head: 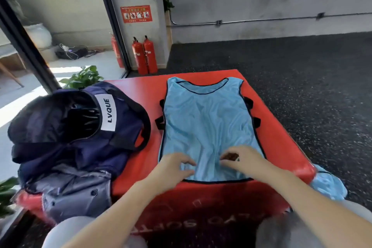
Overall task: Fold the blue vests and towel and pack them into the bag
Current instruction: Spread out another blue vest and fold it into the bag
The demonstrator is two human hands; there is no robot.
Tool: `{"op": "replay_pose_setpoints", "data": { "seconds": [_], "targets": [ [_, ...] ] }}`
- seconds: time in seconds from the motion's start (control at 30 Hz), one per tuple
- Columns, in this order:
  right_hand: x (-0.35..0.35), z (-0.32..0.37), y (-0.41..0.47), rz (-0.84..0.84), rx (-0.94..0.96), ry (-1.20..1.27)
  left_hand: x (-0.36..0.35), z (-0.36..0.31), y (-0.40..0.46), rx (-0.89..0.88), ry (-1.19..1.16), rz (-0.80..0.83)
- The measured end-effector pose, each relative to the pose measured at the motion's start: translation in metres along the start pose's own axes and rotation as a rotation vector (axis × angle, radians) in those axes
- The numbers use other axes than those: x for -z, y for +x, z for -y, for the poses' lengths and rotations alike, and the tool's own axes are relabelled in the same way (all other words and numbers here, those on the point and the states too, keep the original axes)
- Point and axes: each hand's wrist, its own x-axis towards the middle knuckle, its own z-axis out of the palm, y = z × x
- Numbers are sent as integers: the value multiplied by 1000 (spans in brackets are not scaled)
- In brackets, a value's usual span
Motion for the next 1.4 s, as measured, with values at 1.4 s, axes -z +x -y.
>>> {"op": "replay_pose_setpoints", "data": {
  "seconds": [1.4],
  "targets": [
    [12, -5, -23, -188, 84, -113, 22, -18, -25, 36, -172, -347]
  ]
}}
